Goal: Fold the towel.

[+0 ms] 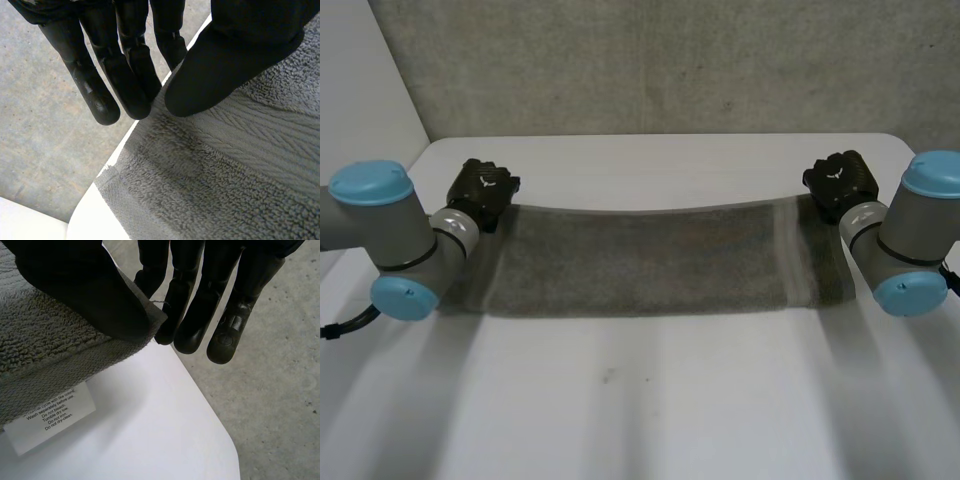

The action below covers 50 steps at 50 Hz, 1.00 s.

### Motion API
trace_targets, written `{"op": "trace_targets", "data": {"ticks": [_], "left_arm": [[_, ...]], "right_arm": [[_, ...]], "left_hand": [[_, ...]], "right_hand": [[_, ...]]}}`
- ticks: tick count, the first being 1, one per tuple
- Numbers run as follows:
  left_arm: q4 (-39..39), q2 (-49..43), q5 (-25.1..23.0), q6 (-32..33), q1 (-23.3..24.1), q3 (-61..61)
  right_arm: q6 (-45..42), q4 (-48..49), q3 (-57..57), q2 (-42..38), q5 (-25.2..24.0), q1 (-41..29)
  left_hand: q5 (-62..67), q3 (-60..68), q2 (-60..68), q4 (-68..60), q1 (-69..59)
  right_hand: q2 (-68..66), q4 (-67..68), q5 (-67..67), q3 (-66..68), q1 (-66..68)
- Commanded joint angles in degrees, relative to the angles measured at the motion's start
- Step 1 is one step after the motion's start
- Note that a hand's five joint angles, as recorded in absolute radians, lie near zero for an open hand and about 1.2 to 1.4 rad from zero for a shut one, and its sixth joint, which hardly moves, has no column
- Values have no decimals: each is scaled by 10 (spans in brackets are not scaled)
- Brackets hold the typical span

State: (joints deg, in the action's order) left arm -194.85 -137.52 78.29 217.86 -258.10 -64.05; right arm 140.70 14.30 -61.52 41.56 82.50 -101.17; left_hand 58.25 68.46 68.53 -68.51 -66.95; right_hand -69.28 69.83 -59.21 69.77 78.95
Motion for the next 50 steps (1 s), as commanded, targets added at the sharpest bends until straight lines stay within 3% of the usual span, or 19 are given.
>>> {"op": "trace_targets", "data": {"ticks": [1, 8, 15, 22, 28, 31, 34, 50], "left_arm": [[5, -12, 14, -3, 4, 0], [10, 37, 24, -27, 4, -46], [11, 181, 20, -120, -9, -196], [-6, 274, 17, -176, -21, -328], [-45, 317, 17, -221, -20, -410], [-69, 325, 16, -242, -20, -433], [-92, 326, 16, -254, -20, -445], [-106, 326, 15, -255, -22, -453]], "right_arm": [[0, -2, 4, -1, 2, -4], [6, -10, -31, 62, 6, -6], [8, -15, -145, 163, 5, 0], [43, -116, -247, 225, -3, 2], [82, -137, -286, 227, -20, 26], [100, -103, -315, 222, -76, 46], [111, -68, -325, 215, -100, 52], [112, -31, -318, 169, -106, 71]], "left_hand": [[-582, -585, -585, 585, 570], [-582, -585, -585, 585, 570], [-582, -585, -585, 585, 570], [-582, -585, -585, 585, 570], [-582, -585, -585, 585, 570], [-582, -585, -585, 585, 570], [-582, -585, -585, 585, 570], [-582, -585, -585, 585, 570]], "right_hand": [[593, -598, 592, -598, -689], [593, -598, 592, -598, -689], [593, -598, 592, -598, -689], [593, -598, 592, -598, -689], [479, -485, 479, -484, -576], [344, -349, 343, -348, -440], [273, -278, 272, -278, -369], [148, -153, 147, -153, -245]]}}
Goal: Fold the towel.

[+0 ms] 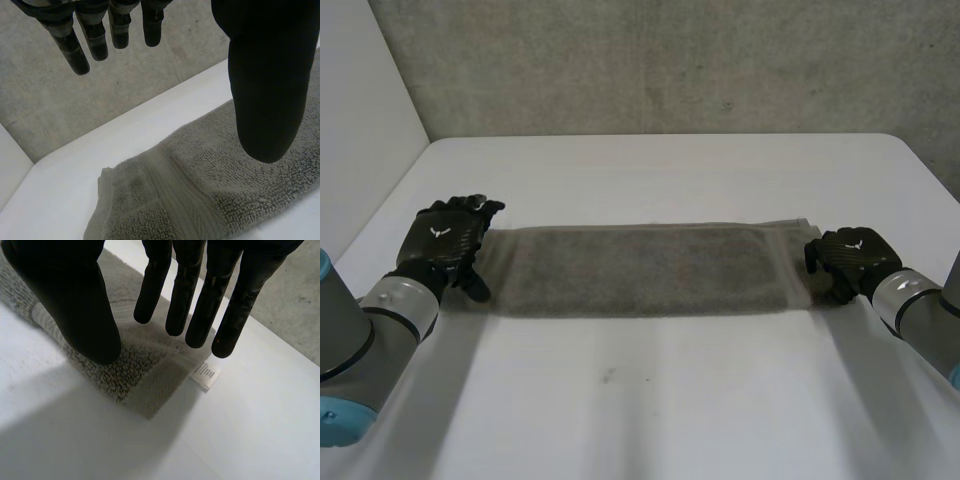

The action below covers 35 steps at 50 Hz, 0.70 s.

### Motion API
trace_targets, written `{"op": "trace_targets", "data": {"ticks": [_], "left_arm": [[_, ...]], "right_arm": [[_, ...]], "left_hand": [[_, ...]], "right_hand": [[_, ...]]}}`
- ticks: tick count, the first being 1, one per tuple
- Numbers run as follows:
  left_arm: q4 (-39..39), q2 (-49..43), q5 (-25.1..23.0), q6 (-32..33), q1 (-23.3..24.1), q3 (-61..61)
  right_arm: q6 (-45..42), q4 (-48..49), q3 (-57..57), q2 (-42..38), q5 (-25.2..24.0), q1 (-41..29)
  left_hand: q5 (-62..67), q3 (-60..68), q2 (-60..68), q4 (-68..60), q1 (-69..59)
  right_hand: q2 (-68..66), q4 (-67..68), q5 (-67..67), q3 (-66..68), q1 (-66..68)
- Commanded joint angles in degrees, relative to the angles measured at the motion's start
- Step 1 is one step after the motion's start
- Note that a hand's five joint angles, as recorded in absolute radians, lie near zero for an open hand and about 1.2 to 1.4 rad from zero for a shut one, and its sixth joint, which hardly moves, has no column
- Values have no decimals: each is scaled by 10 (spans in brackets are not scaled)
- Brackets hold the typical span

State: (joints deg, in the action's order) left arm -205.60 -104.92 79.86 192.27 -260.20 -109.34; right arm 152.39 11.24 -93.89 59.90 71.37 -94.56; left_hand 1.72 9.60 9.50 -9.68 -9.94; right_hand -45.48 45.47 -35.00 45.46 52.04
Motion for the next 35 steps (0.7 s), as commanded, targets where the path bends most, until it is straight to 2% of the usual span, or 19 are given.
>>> {"op": "trace_targets", "data": {"ticks": [1, 5, 6, 7, 9, 27, 31, 33, 35], "left_arm": [[2, -1, -1, 1, -1, 0], [1, -1, -1, 1, -1, -4], [1, -1, -1, 1, -1, -4], [1, 0, -1, 1, 0, -5], [1, 0, -1, 1, 0, -8], [0, 0, -1, 1, 0, -11], [0, 0, -1, 1, 0, -13], [0, 2, -1, 1, 0, -15], [0, 2, -1, 1, 0, -15]], "right_arm": [[-5, -1, 6, -15, 6, 6], [-6, -1, 6, -15, 7, 10], [-6, -1, 6, -15, 8, 12], [-6, -1, 6, -15, 8, 12], [-7, -1, 7, -16, 9, 15], [-10, 0, 26, -32, 13, 41], [-20, -7, 38, -30, 25, 75], [-50, -17, 55, -21, 44, 135], [-67, -25, 64, -12, 45, 162]], "left_hand": [[-17, 4, 5, -3, -1], [-17, 4, 5, -3, -1], [-17, 4, 5, -3, -1], [-17, 4, 5, -3, -1], [-17, 4, 5, -3, -1], [-17, 4, 5, -3, -1], [-17, 4, 5, -3, -1], [-17, 4, 5, -3, -1], [-17, 4, 5, -3, -1]], "right_hand": [[-97, 97, -102, 97, 31], [-146, 146, -150, 146, 80], [-234, 234, -239, 234, 168], [-235, 235, -240, 235, 169], [-337, 337, -342, 337, 271], [-345, 345, -350, 345, 280], [-345, 345, -350, 345, 280], [-345, 345, -350, 345, 280], [-345, 345, -350, 345, 280]]}}
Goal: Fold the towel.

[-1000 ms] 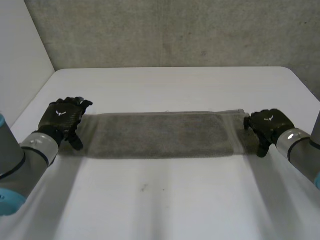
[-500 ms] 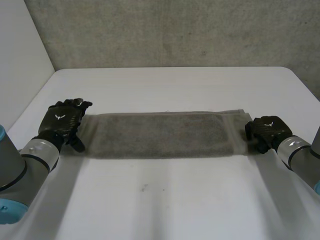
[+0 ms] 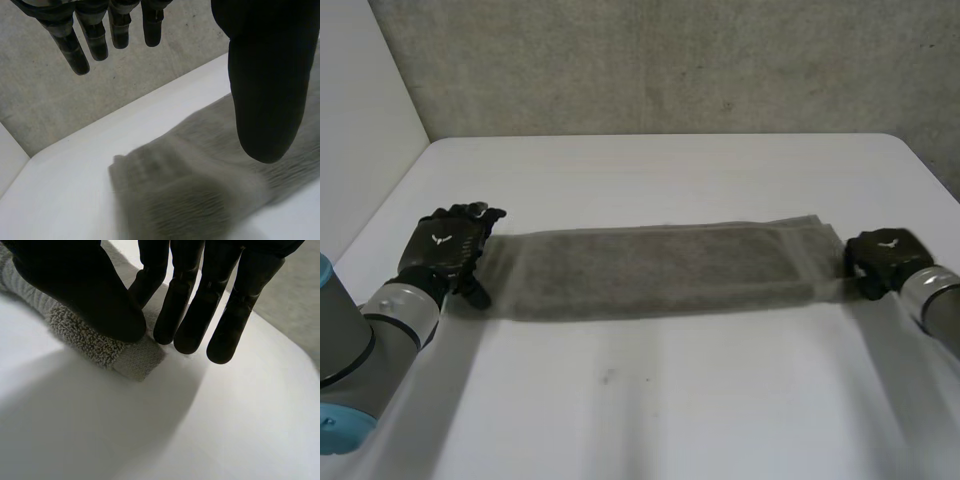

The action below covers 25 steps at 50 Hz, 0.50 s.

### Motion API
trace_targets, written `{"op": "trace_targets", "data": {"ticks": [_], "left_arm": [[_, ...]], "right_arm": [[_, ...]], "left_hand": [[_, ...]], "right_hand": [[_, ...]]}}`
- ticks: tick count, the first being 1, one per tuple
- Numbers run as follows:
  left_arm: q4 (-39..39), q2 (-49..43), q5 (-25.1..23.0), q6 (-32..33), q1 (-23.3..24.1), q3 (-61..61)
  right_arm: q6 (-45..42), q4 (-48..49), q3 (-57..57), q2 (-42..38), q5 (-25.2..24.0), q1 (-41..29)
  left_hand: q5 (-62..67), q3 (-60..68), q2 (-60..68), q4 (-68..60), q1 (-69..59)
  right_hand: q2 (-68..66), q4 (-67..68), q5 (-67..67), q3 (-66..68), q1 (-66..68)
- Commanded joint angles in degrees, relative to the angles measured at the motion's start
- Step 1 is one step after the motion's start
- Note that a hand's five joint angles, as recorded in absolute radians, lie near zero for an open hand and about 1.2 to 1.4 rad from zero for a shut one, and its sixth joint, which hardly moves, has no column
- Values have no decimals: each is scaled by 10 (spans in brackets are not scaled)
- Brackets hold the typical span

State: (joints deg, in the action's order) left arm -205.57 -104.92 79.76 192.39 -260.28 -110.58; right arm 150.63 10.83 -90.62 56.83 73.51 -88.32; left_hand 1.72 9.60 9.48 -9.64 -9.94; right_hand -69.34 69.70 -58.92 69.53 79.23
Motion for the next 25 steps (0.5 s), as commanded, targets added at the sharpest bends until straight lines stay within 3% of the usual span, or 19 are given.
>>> {"op": "trace_targets", "data": {"ticks": [1, 10, 12, 15, 17, 18, 20, 23, 25], "left_arm": [[0, 6, 0, 0, 0, -2], [0, 17, 0, 0, -1, -3], [-1, 18, 0, 0, -1, -3], [-1, 21, 1, 0, -1, -4], [-1, 25, 1, 0, -1, -8], [-1, 25, 1, 0, -1, -8], [-1, 27, 1, 0, -2, -9], [-2, 31, 1, 0, -7, -10], [-7, 31, 1, 0, -9, -11]], "right_arm": [[-65, -33, 40, 26, 21, 118], [-67, -85, 87, 45, 7, 103], [-31, -84, 115, 63, 6, 19], [-10, -84, 135, 65, 8, -28], [25, -84, 167, 65, 8, -114], [26, -84, 167, 65, 8, -114], [52, -82, 182, 54, 6, -203], [61, -80, 188, 43, 6, -256], [71, -74, 207, 10, 6, -370]], "left_hand": [[-17, 4, 5, -4, -1], [-17, 4, 5, -4, -1], [-17, 4, 5, -4, -1], [-17, 4, 5, -4, -1], [-17, 4, 5, -4, -1], [-17, 4, 5, -4, -1], [-17, 4, 5, -4, -1], [-17, 4, 5, -4, -1], [-17, 4, 5, -4, -1]], "right_hand": [[-107, 103, -111, 105, 8], [-107, 103, -111, 105, 8], [-107, 103, -111, 105, 8], [-107, 103, -111, 105, 8], [-107, 103, -111, 105, 8], [-107, 103, -111, 105, 8], [-107, 103, -111, 105, 8], [-107, 103, -111, 105, 8], [-107, 103, -111, 105, 8]]}}
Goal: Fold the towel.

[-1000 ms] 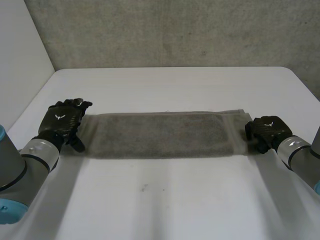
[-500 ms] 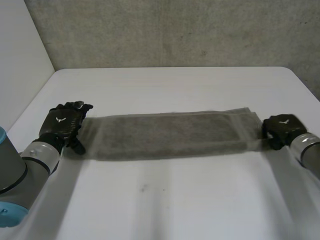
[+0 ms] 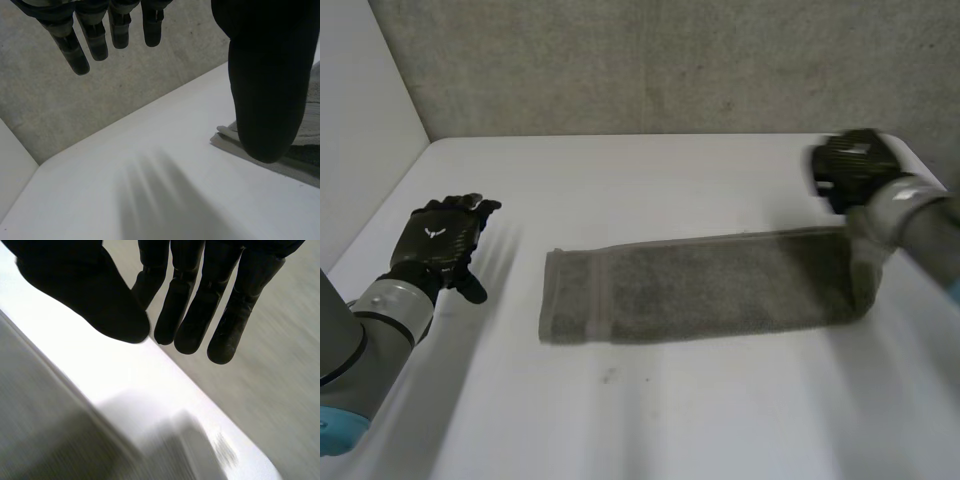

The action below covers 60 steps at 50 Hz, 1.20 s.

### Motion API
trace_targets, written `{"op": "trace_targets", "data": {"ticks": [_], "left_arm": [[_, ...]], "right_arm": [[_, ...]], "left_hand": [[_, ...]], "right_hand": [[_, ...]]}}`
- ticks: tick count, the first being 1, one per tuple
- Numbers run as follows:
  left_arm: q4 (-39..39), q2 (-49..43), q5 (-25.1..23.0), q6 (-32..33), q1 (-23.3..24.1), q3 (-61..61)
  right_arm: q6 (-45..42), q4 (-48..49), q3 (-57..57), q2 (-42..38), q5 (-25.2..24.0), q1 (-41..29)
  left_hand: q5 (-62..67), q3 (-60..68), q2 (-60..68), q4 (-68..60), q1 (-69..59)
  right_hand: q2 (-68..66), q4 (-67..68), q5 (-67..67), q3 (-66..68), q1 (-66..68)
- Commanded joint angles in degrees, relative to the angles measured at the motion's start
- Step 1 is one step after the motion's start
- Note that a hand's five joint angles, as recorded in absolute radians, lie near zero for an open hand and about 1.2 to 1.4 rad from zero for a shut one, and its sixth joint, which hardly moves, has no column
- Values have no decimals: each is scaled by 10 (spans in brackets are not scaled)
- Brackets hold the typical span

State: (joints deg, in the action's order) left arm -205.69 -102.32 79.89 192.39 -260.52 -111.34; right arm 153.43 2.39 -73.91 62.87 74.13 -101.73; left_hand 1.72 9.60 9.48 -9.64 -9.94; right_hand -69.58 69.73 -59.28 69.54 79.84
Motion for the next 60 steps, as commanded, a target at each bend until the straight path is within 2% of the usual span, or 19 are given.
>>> {"op": "trace_targets", "data": {"ticks": [1, 3, 5, 13, 15, 16, 17, 18, 19, 20, 22, 25, 27, 30, 38, 52, 60], "left_arm": [[-6, 5, 0, 0, -7, -4], [-10, 5, 1, 0, -7, -4], [-17, 5, 1, 0, -8, -7], [-31, 5, -1, 0, -7, -18], [-31, 5, -1, 0, -7, -18], [-31, 5, -1, 0, -7, -19], [-31, 5, -1, 0, -7, -19], [-31, 5, -1, 0, -7, -20], [-32, 5, -2, 1, -7, -23], [-32, 5, -2, 1, -7, -23], [-32, 5, -2, 1, -7, -24], [-32, 5, -2, 1, -7, -24], [-34, 5, -2, 1, -7, -24], [-35, 5, -2, 1, -7, -25], [-38, 5, -2, 2, -6, -26], [-38, 4, -2, 2, -6, -29], [-38, 3, -2, 3, -6, -29]], "right_arm": [[43, 10, 40, -50, 0, -237], [42, 16, 47, -86, 9, -321], [42, 17, 50, -103, 14, -340], [48, 24, 55, -110, 48, -342], [52, 24, 54, -107, 53, -334], [56, 25, 46, -102, 58, -321], [56, 25, 46, -102, 59, -320], [57, 25, 36, -91, 73, -300], [60, 26, 22, -72, 99, -270], [60, 26, 22, -71, 99, -269], [77, 34, 5, -43, 148, -189], [91, 43, 6, -39, 160, -151], [132, 53, 15, -42, 164, -91], [171, 49, 32, -65, 167, -53], [213, 43, 47, -120, 170, 6], [260, 33, 90, -194, 164, 30], [300, 35, 108, -218, 136, 31]], "left_hand": [[-17, 4, 5, -4, -1], [-17, 4, 5, -4, -1], [-17, 4, 5, -4, -1], [-17, 4, 5, -4, -1], [-17, 4, 5, -4, -1], [-17, 4, 5, -4, -1], [-17, 4, 5, -4, -1], [-17, 4, 5, -4, -1], [-17, 4, 5, -4, -1], [-17, 4, 5, -4, -1], [-17, 4, 5, -4, -1], [-17, 4, 5, -4, -1], [-17, 4, 5, -4, -1], [-17, 4, 5, -4, -1], [-17, 4, 5, -4, -1], [-17, 4, 5, -4, -1], [-17, 4, 5, -4, -1]], "right_hand": [[-104, 103, -107, 105, 2], [-104, 103, -107, 105, 2], [-104, 103, -107, 105, 2], [-104, 103, -107, 105, 2], [-56, 55, -59, 56, -47], [322, -323, 319, -322, -425], [326, -327, 323, -325, -428], [539, -540, 536, -539, -642], [543, -544, 540, -542, -645], [543, -544, 540, -542, -645], [534, -536, 531, -534, -637], [524, -526, 521, -524, -627], [488, -489, 485, -487, -590], [464, -465, 461, -463, -566], [459, -460, 456, -458, -561], [363, -364, 360, -362, -465], [299, -300, 296, -298, -402]]}}
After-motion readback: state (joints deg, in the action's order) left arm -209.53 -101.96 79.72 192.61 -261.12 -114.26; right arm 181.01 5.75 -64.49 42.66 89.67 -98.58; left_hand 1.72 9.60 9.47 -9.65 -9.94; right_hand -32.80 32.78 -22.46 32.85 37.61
